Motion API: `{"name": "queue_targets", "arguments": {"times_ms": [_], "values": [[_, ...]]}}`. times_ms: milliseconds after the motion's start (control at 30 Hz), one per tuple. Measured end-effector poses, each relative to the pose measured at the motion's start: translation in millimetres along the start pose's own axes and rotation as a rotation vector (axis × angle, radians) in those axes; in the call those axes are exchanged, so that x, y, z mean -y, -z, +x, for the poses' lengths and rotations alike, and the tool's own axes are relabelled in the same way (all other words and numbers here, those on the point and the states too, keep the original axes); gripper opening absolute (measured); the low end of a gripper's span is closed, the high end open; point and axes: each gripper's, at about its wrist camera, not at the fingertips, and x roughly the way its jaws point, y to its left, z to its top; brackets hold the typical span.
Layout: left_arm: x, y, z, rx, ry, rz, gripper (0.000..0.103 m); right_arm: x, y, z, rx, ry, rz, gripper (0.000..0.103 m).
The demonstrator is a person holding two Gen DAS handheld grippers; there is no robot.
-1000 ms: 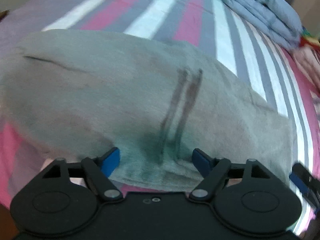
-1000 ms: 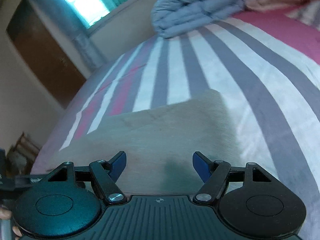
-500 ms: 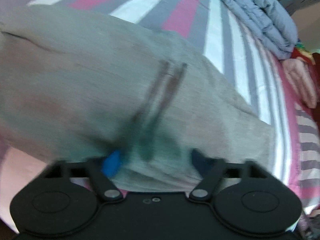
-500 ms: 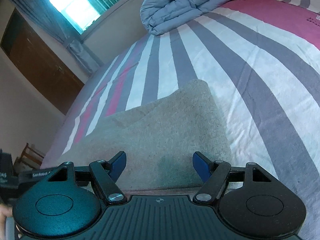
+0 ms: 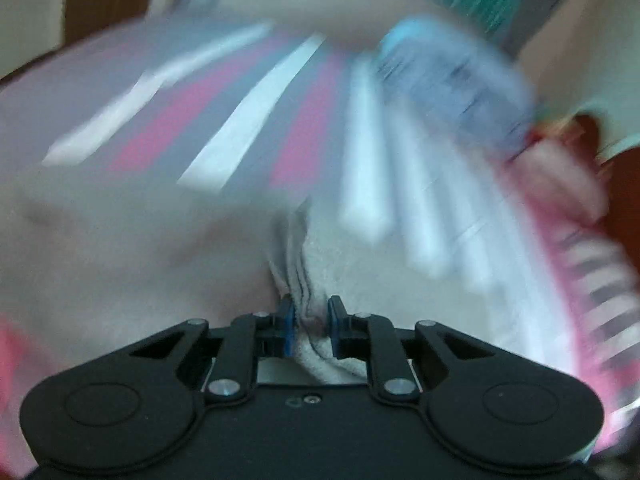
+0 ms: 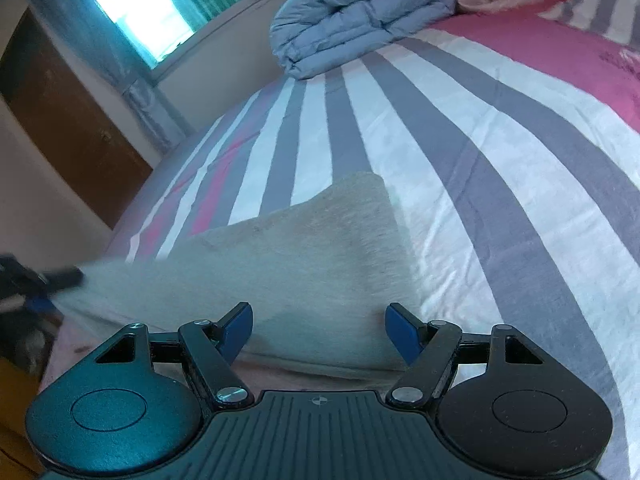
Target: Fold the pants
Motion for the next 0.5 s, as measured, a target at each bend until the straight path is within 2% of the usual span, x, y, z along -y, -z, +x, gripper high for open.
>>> {"name": "queue_targets", "arguments": {"times_ms": [33, 67, 133, 200, 300, 367, 400, 433, 500], "values": [[-6.4, 8.7, 18.3, -0.062, -0.03, 0.005, 0.008, -3.6, 1.3, 2.4, -0.009, 0.015, -0.027, 0.073], [-10.4, 17.7, 29.9, -0.093, -0.043, 0.013, 0.009, -6.7, 2.7, 6.0, -0.026, 0.037, -0.051, 0.073], [-6.1, 22.8, 27.0, -0.063, -0.05, 0.032, 0.009, -8.6, 4.1, 13.5, -0.065, 0.054, -0.071, 0.073], [-0.9, 17.3, 15.8, -0.047, -0.019, 0.023, 0.009, -9.8, 2.7, 11.5, -0.063, 0.053, -0.085, 0.073], [-0.7, 7.3, 2.3, 0.01, -0.004, 0.03, 0.019, -9.7, -7.3, -0.9, 0.024, 0.036, -0.076, 0.073], [-7.1, 9.7, 23.4, -0.057, -0.074, 0.056, 0.019, -11.9, -16.0, 2.0, 0.043, 0.023, -0.069, 0.073], [-12.4, 15.2, 37.8, -0.104, -0.092, 0.062, 0.02, -12.7, -18.8, 8.1, 0.035, 0.022, -0.062, 0.073], [-17.0, 16.8, 43.1, -0.102, -0.088, 0.056, 0.021, -13.5, -19.8, 16.1, 0.021, 0.021, -0.058, 0.073], [-21.7, 14.1, 36.4, -0.094, -0.07, 0.021, 0.021, -17.9, -12.1, 37.3, -0.086, 0.053, -0.108, 0.073]]}}
